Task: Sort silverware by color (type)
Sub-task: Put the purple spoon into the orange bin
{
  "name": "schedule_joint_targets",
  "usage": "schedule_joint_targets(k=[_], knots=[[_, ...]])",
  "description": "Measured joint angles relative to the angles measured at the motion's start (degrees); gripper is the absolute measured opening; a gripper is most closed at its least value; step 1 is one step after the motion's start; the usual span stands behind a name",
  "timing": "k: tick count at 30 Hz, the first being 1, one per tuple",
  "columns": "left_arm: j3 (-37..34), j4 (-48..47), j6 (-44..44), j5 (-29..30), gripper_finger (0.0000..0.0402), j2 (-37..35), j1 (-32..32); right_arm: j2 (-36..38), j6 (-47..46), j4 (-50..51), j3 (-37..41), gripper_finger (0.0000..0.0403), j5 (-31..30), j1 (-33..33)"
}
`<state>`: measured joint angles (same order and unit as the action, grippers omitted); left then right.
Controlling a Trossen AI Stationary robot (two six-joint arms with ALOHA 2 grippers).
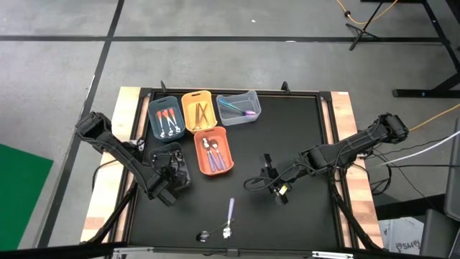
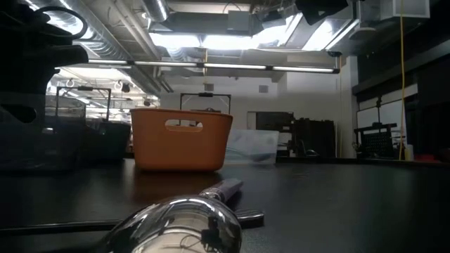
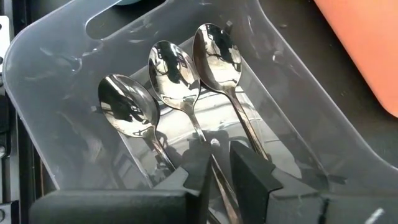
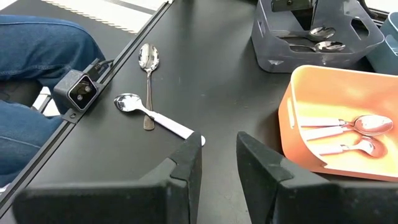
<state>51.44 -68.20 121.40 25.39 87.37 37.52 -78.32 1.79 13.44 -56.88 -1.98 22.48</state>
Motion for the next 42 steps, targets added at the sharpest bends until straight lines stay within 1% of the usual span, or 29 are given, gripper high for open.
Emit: schedule_joint_targets(k=[13, 15, 17, 20, 25, 28, 31, 33, 42], knots=[[0.1, 0.1, -0.4, 0.3, 0.005, 0.0, 0.0, 0.0, 0.0, -1.2, 0.0, 0.0092, 0.0, 0.0], [0.7, 0.1, -0.7, 0.7, 0.005, 0.0, 0.0, 0.0, 0.0, -1.8, 0.0, 0.0098, 0.0, 0.0], [1.9, -0.3, -2.3, 0.9, 0.005, 0.0, 0.0, 0.0, 0.0, -1.9, 0.0, 0.0112, 0.0, 0.0], [3.9, -1.3, -4.9, 0.9, 0.005, 0.0, 0.0, 0.0, 0.0, -2.1, 0.0, 0.0149, 0.0, 0.0], [8.1, -3.5, -8.6, 1.0, 0.005, 0.0, 0.0, 0.0, 0.0, -7.6, 0.0, 0.0214, 0.0, 0.0], [11.0, -4.8, -11.3, 1.0, 0.005, 0.0, 0.0, -0.1, 2.0, -9.2, -0.5, 0.0237, 0.0, 0.0], [13.8, -5.3, -14.4, 1.2, 0.005, 0.0, 0.0, -1.4, 4.5, -8.8, -2.8, 0.0244, 0.4, 0.0], [15.6, -5.4, -16.4, 1.6, 0.005, 0.0, 0.0, -3.1, 6.0, -8.8, -4.9, 0.0245, 1.7, 0.0], [20.3, -5.7, -21.6, 4.7, 0.005, 0.0, 0.0, -13.8, 14.3, -3.8, -14.4, 0.0246, 8.8, 0.0]])
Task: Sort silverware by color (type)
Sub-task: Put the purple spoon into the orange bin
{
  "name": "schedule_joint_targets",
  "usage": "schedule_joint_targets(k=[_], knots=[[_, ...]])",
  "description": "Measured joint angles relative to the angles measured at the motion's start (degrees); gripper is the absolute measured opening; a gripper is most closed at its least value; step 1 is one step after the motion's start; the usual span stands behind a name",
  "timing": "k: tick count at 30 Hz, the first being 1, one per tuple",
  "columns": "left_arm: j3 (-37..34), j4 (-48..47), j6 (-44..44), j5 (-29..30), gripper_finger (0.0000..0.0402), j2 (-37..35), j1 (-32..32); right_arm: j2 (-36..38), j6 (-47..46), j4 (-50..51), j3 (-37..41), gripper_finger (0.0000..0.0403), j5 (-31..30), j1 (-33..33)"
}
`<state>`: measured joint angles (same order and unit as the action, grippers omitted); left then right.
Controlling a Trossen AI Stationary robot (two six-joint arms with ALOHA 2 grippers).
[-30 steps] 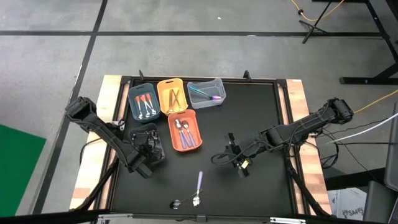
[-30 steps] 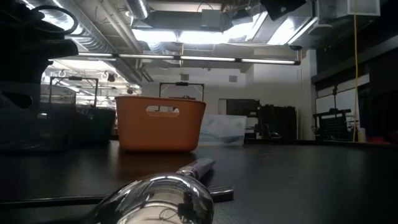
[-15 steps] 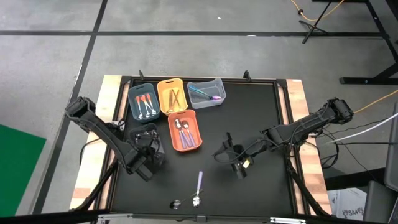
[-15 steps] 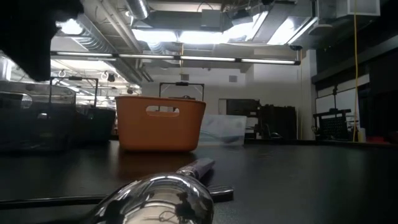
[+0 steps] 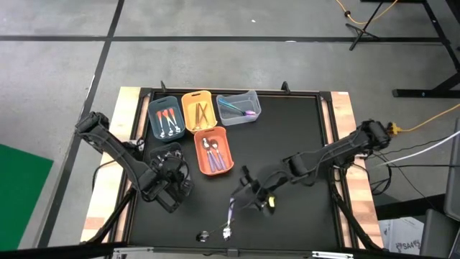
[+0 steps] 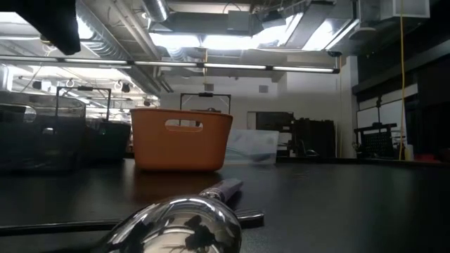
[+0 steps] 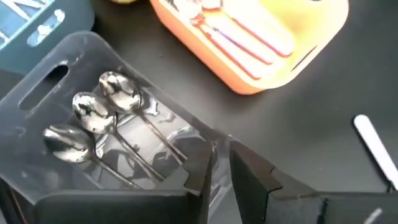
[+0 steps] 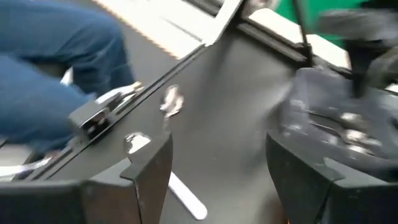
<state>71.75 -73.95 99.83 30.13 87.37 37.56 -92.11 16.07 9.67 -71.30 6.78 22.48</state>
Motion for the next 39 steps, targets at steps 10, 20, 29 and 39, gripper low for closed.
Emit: schedule_joint_targets(k=[10, 20, 29, 39], knots=[[0.2, 0.0, -0.1, 3.9, 0.005, 0.0, 0.0, -10.1, 7.1, -0.9, -2.3, 0.0246, 10.9, 0.0], [0.2, 0.3, 0.0, 3.9, 0.005, 0.0, 0.1, -19.5, 8.6, -6.3, -2.3, 0.0246, 12.4, 0.0], [0.2, 0.3, 0.0, 4.0, 0.005, 0.0, 0.1, -24.7, 10.1, -10.4, -2.3, 0.0246, 12.4, 0.0], [0.2, 0.7, 0.1, 4.0, 0.005, 0.0, 0.1, -25.9, 10.2, -11.0, -2.3, 0.0246, 12.4, -0.1]])
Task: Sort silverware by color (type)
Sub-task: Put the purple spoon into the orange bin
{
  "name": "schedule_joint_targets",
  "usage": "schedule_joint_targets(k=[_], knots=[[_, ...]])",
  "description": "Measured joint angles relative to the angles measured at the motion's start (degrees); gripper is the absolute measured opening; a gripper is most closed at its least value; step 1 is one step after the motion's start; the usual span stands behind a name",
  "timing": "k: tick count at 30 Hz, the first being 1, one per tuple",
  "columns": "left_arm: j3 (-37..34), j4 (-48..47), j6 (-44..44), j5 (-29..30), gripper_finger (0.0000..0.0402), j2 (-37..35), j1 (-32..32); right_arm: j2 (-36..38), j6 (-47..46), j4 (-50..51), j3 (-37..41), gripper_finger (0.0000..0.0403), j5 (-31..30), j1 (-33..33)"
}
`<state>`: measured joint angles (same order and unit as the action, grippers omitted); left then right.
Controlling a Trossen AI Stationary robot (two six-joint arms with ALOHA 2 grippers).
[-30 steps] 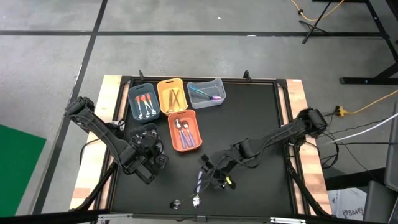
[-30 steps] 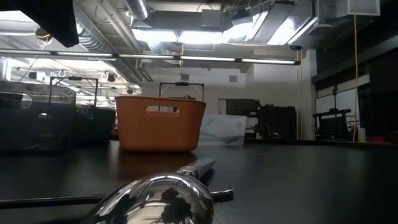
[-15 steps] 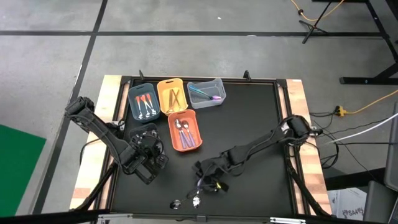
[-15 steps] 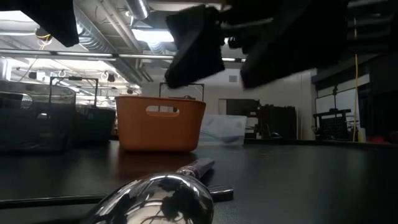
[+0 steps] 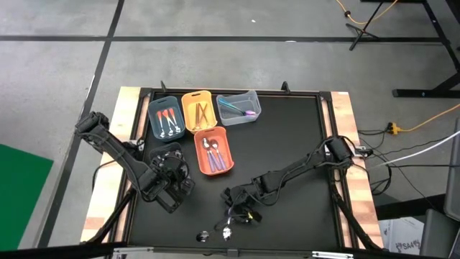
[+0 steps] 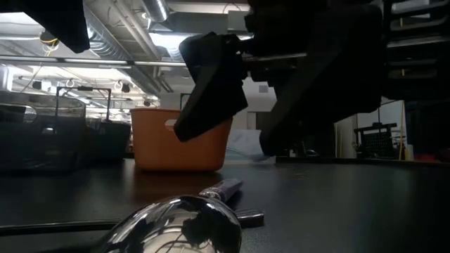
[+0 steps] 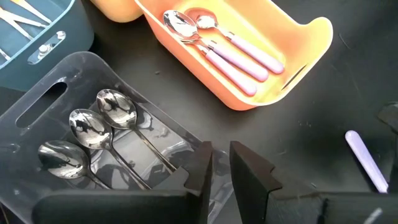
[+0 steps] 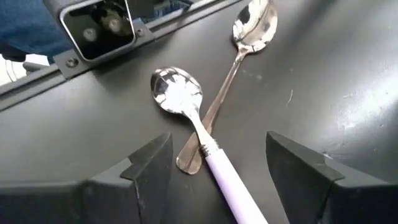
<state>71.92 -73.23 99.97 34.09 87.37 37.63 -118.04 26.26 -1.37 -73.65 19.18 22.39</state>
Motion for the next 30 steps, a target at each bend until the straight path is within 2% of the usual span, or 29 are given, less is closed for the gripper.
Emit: schedule_joint_targets(k=[26, 30], knots=[[-0.1, 1.0, 0.0, 1.1, 0.005, 0.0, 0.0, -3.0, -0.5, -2.1, 0.0, 0.0245, 2.0, -0.7], [-0.1, 1.0, -0.1, 1.1, 0.005, 0.0, 0.0, -3.0, -0.5, -1.8, 0.0, 0.0233, 2.1, -0.7]])
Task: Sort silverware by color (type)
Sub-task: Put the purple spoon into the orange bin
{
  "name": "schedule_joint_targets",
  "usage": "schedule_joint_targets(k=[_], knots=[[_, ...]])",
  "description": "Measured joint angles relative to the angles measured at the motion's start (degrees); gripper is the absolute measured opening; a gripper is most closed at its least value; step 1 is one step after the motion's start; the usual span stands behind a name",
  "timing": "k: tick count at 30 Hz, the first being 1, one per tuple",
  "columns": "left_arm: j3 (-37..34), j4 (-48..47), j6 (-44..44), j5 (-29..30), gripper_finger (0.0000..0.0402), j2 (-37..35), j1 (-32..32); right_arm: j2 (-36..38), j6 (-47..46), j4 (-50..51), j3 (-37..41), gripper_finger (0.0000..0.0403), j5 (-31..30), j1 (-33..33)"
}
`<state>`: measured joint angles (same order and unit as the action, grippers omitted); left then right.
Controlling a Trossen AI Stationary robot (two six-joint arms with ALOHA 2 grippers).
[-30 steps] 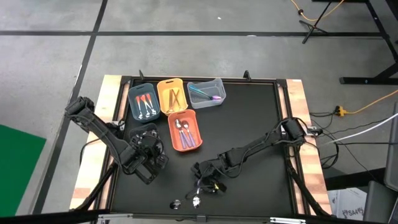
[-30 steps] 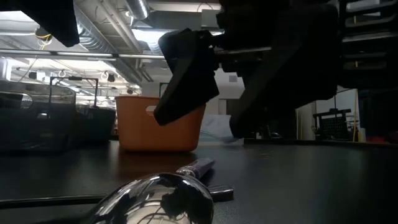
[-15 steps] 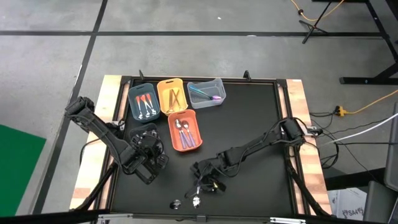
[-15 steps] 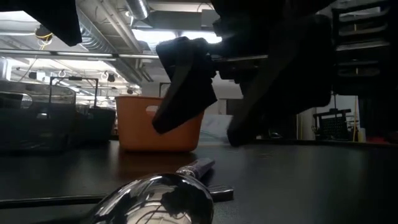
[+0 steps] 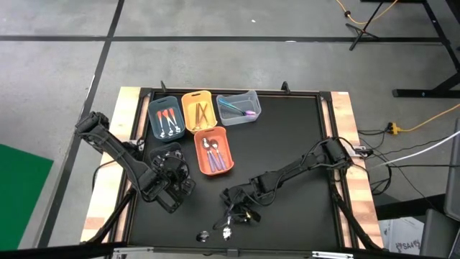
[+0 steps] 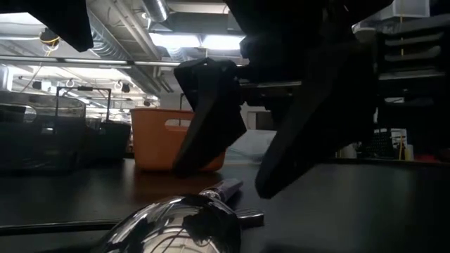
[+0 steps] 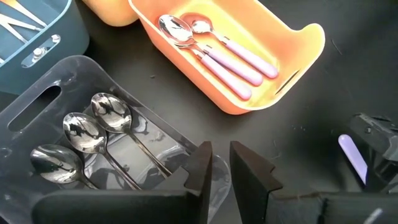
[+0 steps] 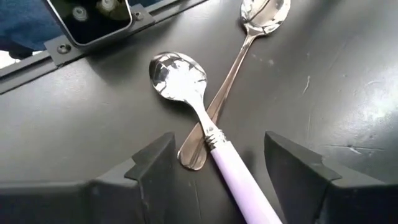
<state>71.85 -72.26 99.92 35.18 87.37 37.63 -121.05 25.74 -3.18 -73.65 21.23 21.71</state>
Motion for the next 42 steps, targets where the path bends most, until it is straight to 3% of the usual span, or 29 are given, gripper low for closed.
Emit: schedule_joint_targets(k=[11, 33, 42], knots=[[0.0, 0.0, 0.0, 0.0, 0.005, 0.0, 0.0, -0.7, -1.4, 1.1, 0.0, 0.0176, -0.6, -0.9], [0.0, 0.1, -0.1, 0.0, 0.005, 0.0, 0.0, -1.2, -3.2, 3.9, -0.2, 0.017, -1.2, -1.5], [0.0, 0.1, -0.1, 0.0, 0.005, 0.0, 0.0, -1.2, -3.2, 4.8, -0.1, 0.0103, -1.1, -1.5]])
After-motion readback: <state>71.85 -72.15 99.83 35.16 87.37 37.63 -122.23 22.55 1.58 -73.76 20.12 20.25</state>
